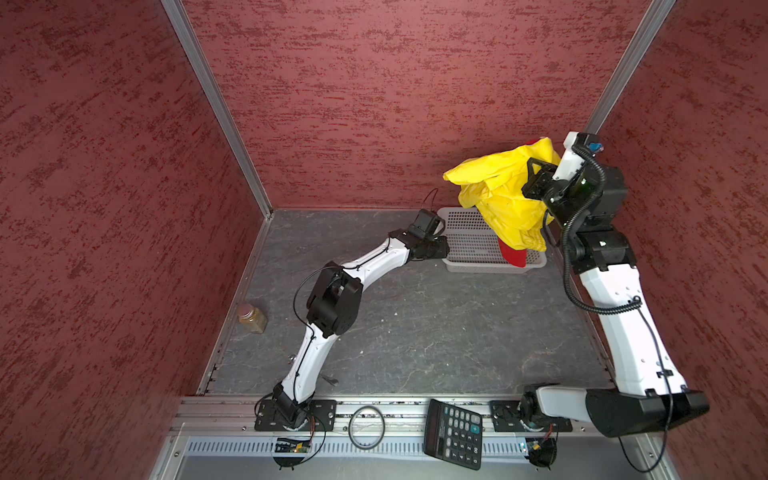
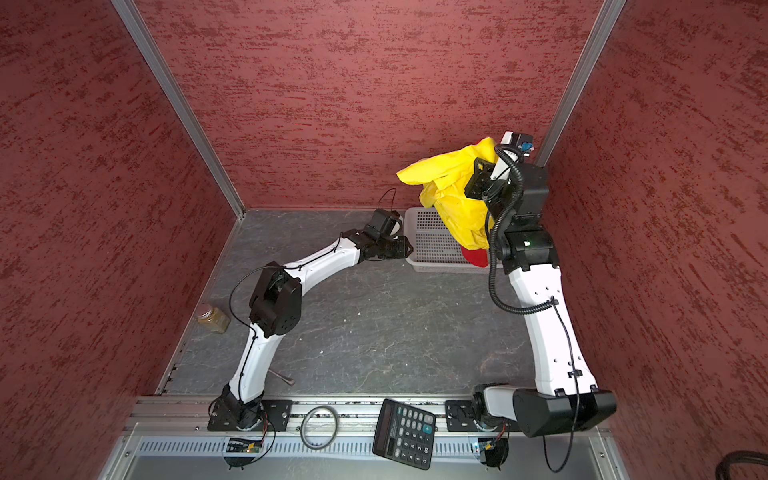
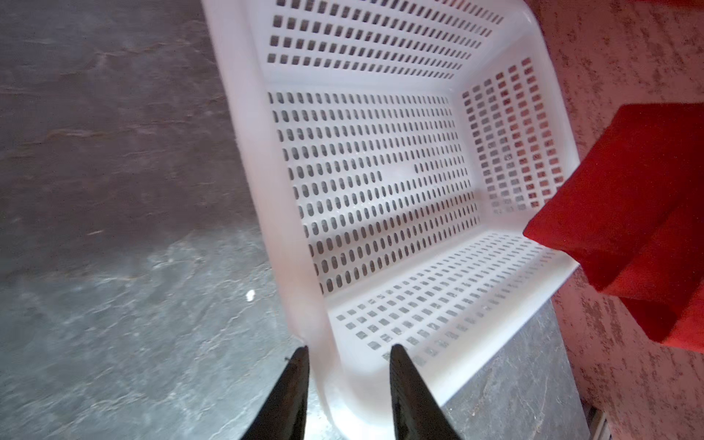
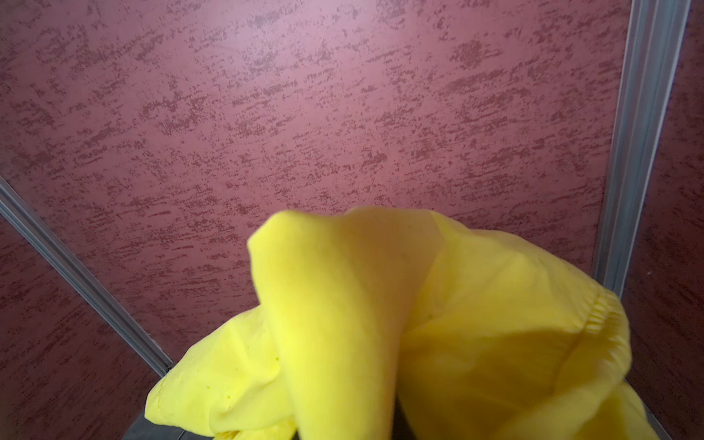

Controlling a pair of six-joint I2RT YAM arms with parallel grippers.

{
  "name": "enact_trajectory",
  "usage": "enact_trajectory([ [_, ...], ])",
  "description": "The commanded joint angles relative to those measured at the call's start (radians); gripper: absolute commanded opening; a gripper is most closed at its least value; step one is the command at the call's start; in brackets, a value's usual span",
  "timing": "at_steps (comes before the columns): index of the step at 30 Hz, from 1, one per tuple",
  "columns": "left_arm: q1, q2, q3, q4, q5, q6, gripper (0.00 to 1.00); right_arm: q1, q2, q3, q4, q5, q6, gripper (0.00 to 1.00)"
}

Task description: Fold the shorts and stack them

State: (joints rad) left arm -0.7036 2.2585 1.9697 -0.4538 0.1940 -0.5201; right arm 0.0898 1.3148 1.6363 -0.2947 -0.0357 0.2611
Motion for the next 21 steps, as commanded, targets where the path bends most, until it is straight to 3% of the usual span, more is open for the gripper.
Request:
enact_trajectory([
  [1, -0.005, 0.027, 0.016, -0.007, 0.022, -0.016, 0.38, 0.003, 0.001, -0.039, 0.086, 0.033, -0.013, 0.0],
  [3, -0.005, 0.027, 0.013, -0.014, 0.024, -0.018, 0.38, 0.002, 0.004, -0.069, 0.078, 0.038, -0.014, 0.01],
  [9, -0.005, 0.012, -0.021, -0.014, 0.024, -0.023, 0.4, 0.003, -0.027, -0.25, 0.124, 0.091, 0.006, 0.31],
  [10, -0.005, 0.01, -0.027, -0.013, 0.025, -0.024, 0.4, 0.002, -0.029, -0.283, 0.126, 0.102, 0.009, 0.38],
  [14, -0.005, 0.007, -0.033, -0.015, 0.032, -0.027, 0.41, 0.003, -0.028, -0.372, 0.11, 0.131, 0.02, 0.8],
  [16, -0.003, 0.004, -0.035, -0.019, 0.029, -0.027, 0.41, 0.002, -0.039, -0.403, 0.103, 0.116, 0.02, 0.87],
  [21, 0.001, -0.008, -0.06, -0.007, 0.021, -0.033, 0.42, 0.002, -0.039, -0.456, 0.045, 0.039, 0.027, 0.91],
])
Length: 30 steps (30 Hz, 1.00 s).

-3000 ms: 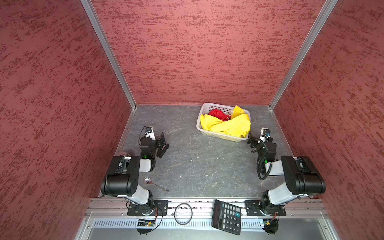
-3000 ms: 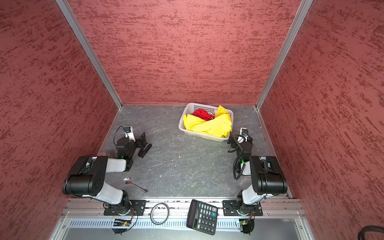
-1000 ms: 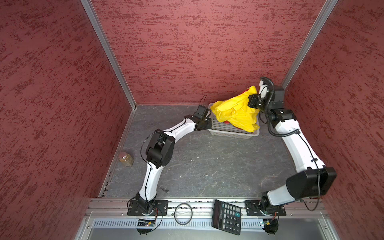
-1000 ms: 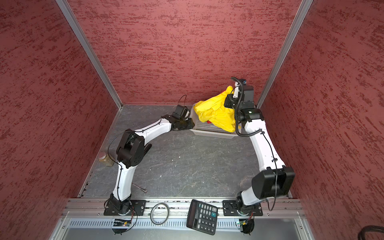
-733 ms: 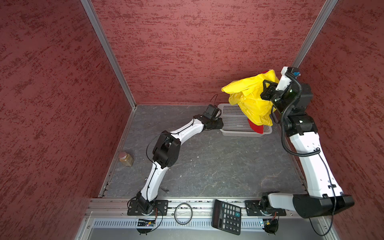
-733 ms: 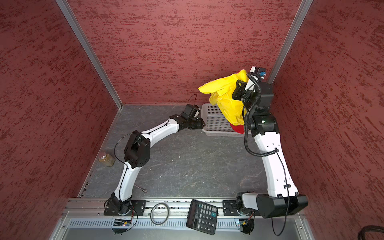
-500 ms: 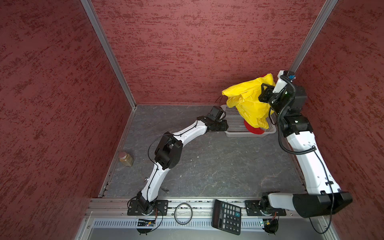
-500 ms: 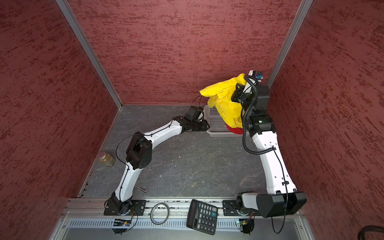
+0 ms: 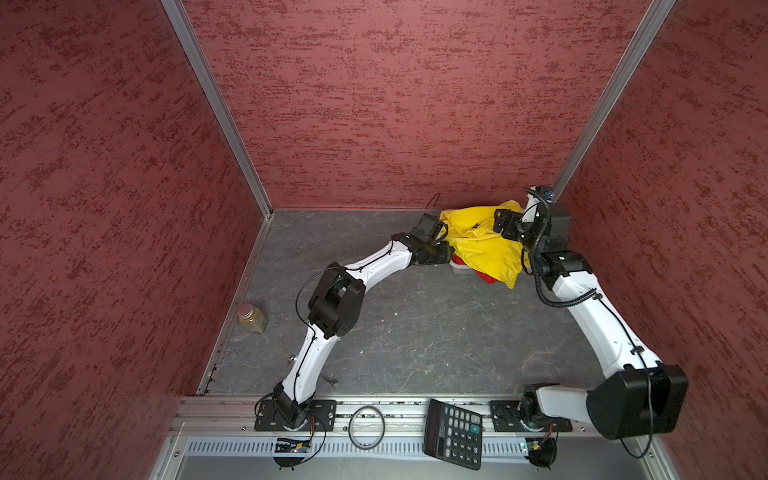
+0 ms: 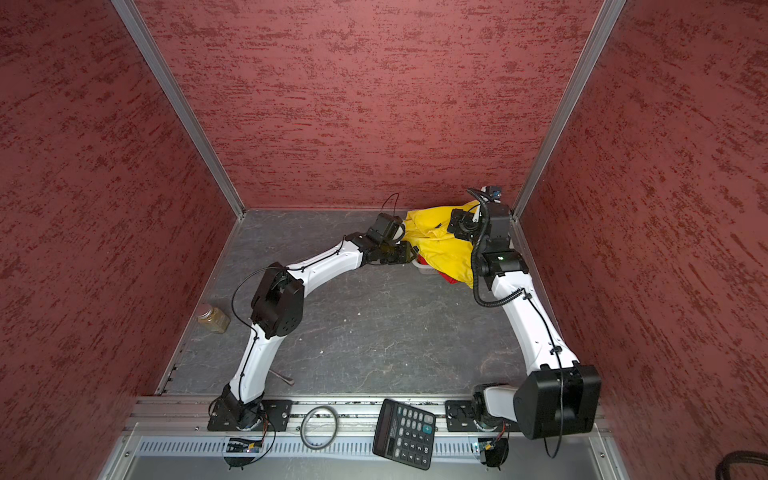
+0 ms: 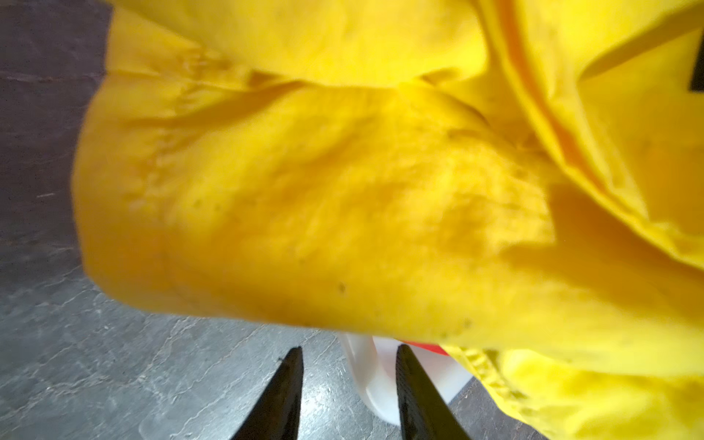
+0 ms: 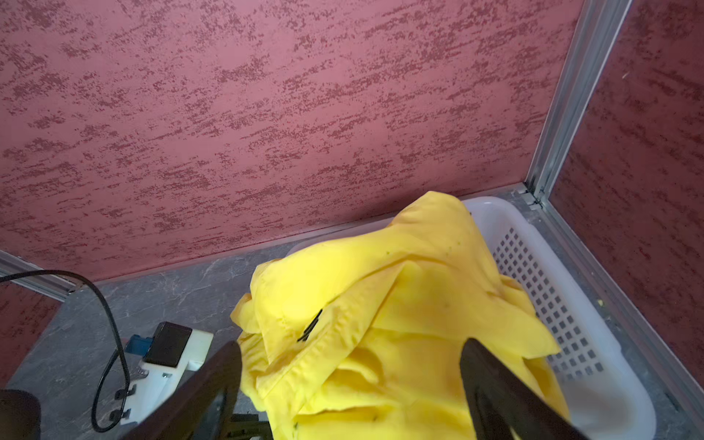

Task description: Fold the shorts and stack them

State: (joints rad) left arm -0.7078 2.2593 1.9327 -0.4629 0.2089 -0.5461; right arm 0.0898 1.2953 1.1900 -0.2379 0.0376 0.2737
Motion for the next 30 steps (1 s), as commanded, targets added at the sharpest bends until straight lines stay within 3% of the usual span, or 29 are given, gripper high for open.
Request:
enact_trajectory([
  [1, 0.007, -0.008, -0.029, 0.008, 0.007, -0.012, 0.42, 0.003, -0.003, -0.018, -0.029, -0.028, 0.02, 0.91],
  [11, 0.007, 0.006, -0.047, 0.021, 0.028, -0.035, 0.43, 0.001, 0.148, -0.083, -0.053, -0.027, 0.079, 0.95],
  [12, 0.007, 0.008, -0.047, 0.021, 0.029, -0.036, 0.43, 0.001, 0.153, -0.087, -0.049, -0.031, 0.083, 0.89],
  [13, 0.007, 0.009, -0.047, 0.023, 0.029, -0.038, 0.43, -0.001, 0.18, -0.09, -0.04, -0.038, 0.088, 0.73],
  [15, 0.007, 0.017, -0.047, 0.028, 0.034, -0.043, 0.44, -0.007, 0.176, -0.088, -0.014, -0.041, 0.104, 0.2],
  [16, 0.006, 0.022, -0.044, 0.03, 0.038, -0.048, 0.44, -0.009, 0.165, -0.075, -0.007, -0.037, 0.104, 0.06],
  [17, 0.007, 0.028, -0.039, 0.033, 0.044, -0.053, 0.44, -0.01, 0.164, -0.05, -0.01, -0.028, 0.098, 0.0],
  [23, -0.001, 0.088, 0.046, 0.027, 0.074, -0.065, 0.45, -0.009, 0.088, 0.219, -0.082, 0.086, 0.01, 0.0],
  [30, -0.027, 0.156, 0.154, 0.015, 0.1, -0.069, 0.46, -0.01, 0.001, 0.406, 0.043, 0.119, -0.047, 0.0],
])
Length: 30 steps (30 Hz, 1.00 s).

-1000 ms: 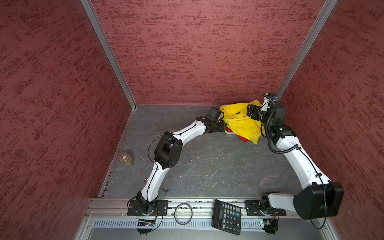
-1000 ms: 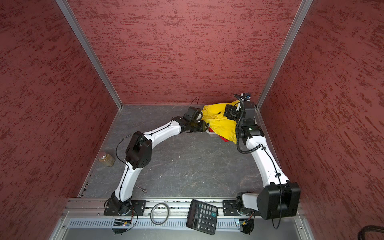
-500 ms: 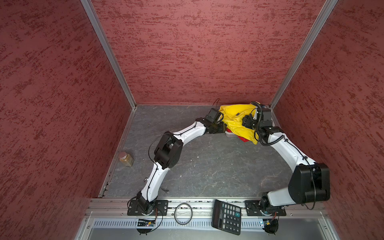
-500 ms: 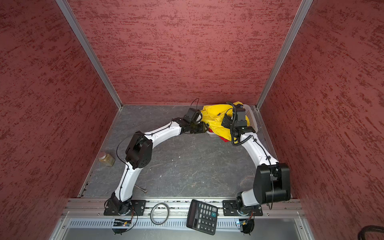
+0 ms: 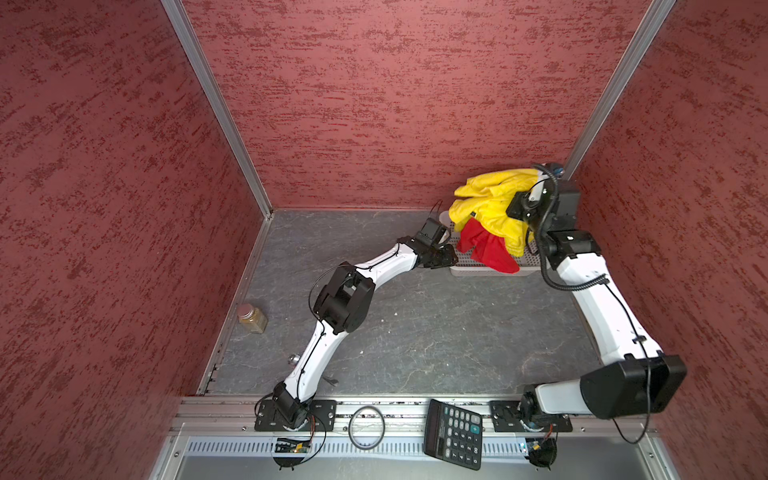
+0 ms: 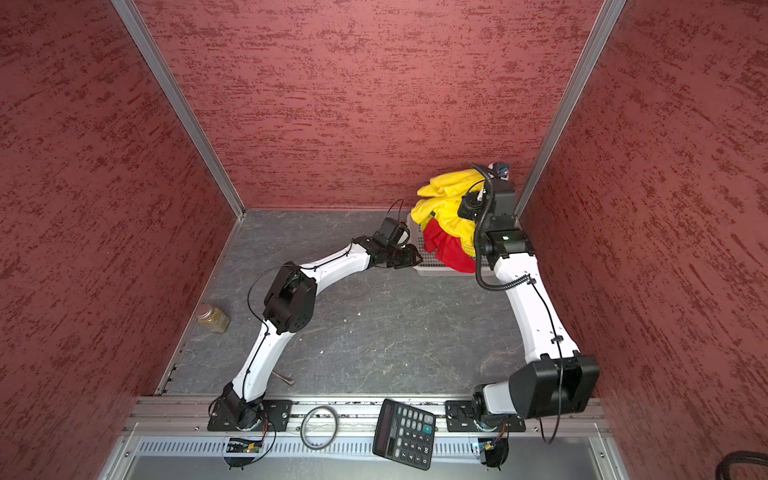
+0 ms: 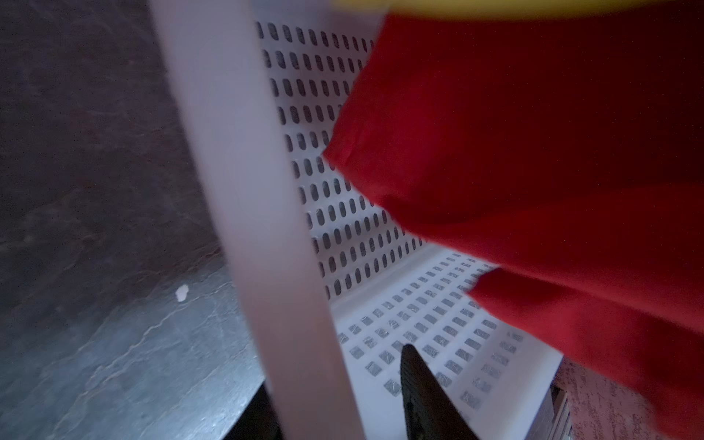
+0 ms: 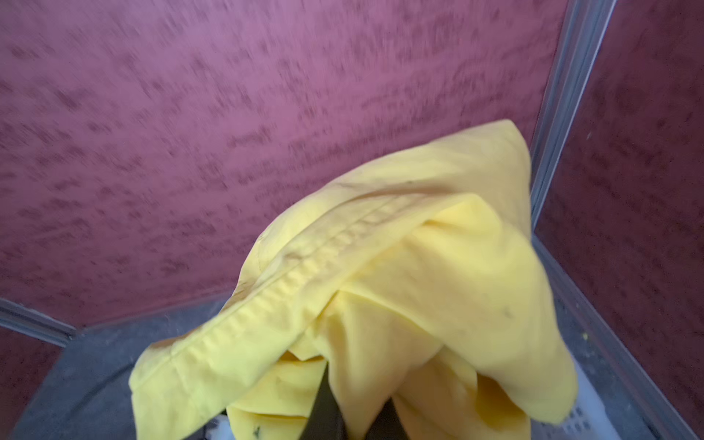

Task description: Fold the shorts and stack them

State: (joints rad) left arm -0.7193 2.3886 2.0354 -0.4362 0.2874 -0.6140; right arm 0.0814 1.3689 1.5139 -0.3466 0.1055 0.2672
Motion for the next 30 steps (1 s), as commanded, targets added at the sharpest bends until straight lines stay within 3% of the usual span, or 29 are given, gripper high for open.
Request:
enact_trajectory([
  [1, -0.018, 0.034, 0.065, -0.016, 0.026, -0.002, 0.46, 0.0, -0.079, 0.094, 0.172, 0.055, -0.047, 0.0],
  [9, -0.025, 0.044, 0.094, -0.03, 0.029, 0.007, 0.47, 0.0, -0.142, -0.057, 0.195, 0.159, -0.066, 0.0],
  [13, -0.023, 0.04, 0.091, -0.047, 0.03, 0.013, 0.47, -0.002, -0.112, -0.201, 0.15, 0.161, -0.01, 0.09],
  [16, -0.022, 0.037, 0.083, -0.053, 0.029, 0.012, 0.48, 0.0, -0.017, -0.21, 0.06, 0.124, 0.013, 0.13],
  [19, -0.023, 0.034, 0.08, -0.058, 0.028, 0.014, 0.48, -0.002, 0.074, -0.163, -0.023, 0.107, 0.011, 0.31],
  [21, -0.023, 0.028, 0.073, -0.057, 0.023, 0.013, 0.48, -0.002, 0.079, -0.156, -0.027, 0.093, 0.009, 0.57],
  [23, -0.022, 0.023, 0.064, -0.05, 0.018, 0.012, 0.48, -0.001, 0.053, -0.166, -0.011, 0.083, 0.012, 0.72],
  [26, -0.022, 0.021, 0.06, -0.047, 0.018, 0.01, 0.48, -0.001, 0.005, -0.175, -0.025, 0.073, 0.007, 0.8],
  [30, -0.022, 0.02, 0.059, -0.046, 0.019, 0.007, 0.48, -0.001, -0.028, -0.204, -0.109, 0.016, 0.004, 0.84],
])
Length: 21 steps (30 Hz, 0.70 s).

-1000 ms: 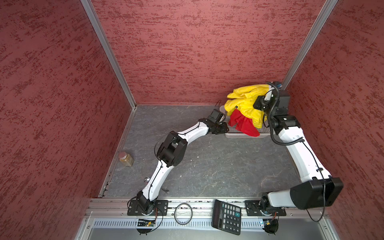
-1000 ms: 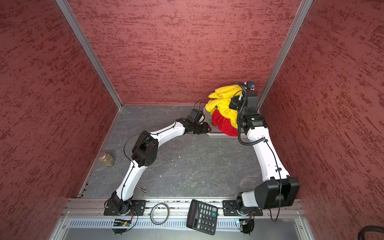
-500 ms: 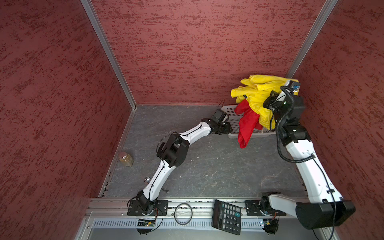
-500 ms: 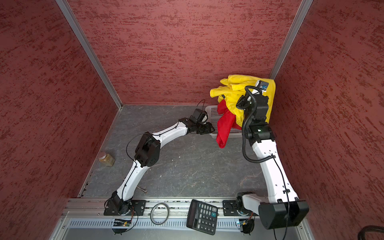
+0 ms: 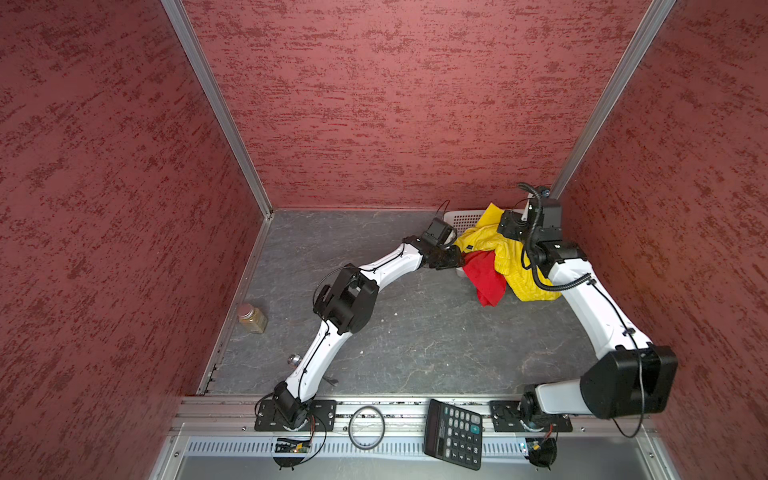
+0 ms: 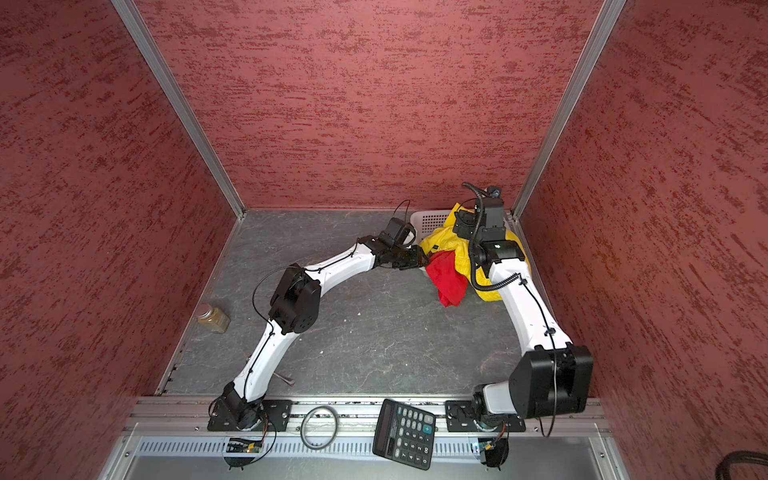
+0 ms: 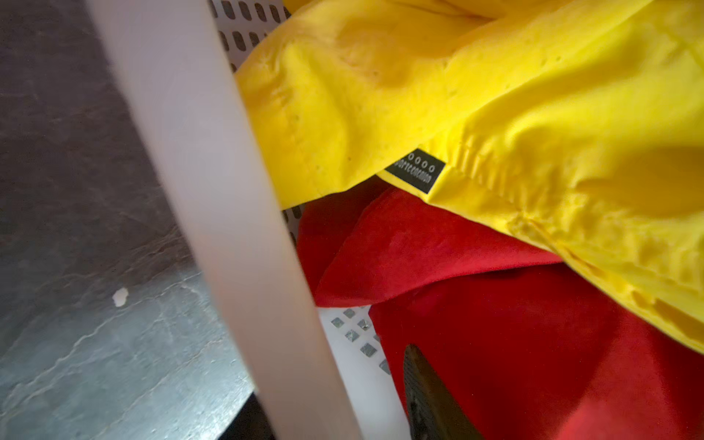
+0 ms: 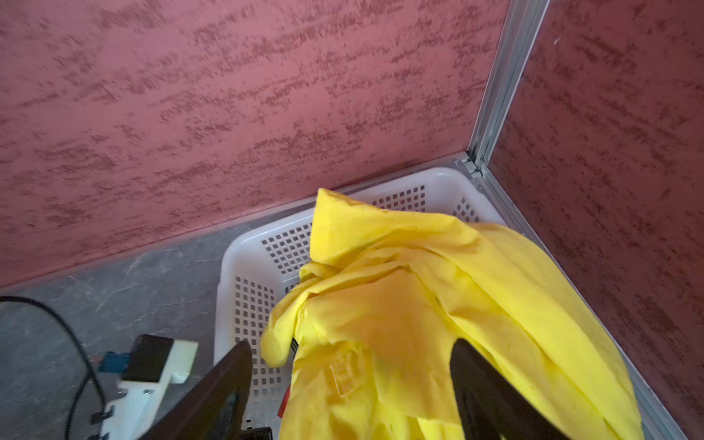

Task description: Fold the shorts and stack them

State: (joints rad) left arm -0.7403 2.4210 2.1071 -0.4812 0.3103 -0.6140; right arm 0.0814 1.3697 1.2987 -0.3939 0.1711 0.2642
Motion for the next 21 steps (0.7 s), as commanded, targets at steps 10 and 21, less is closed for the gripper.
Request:
enact_trajectory([
  [10, -0.002, -0.019, -0.028, 0.002, -0.003, -0.001, 0.49, 0.003, 0.001, -0.167, -0.086, -0.161, 0.038, 0.86],
  [21, -0.001, -0.014, -0.028, 0.007, -0.005, -0.009, 0.49, 0.003, 0.005, 0.04, -0.114, -0.07, 0.007, 0.09],
])
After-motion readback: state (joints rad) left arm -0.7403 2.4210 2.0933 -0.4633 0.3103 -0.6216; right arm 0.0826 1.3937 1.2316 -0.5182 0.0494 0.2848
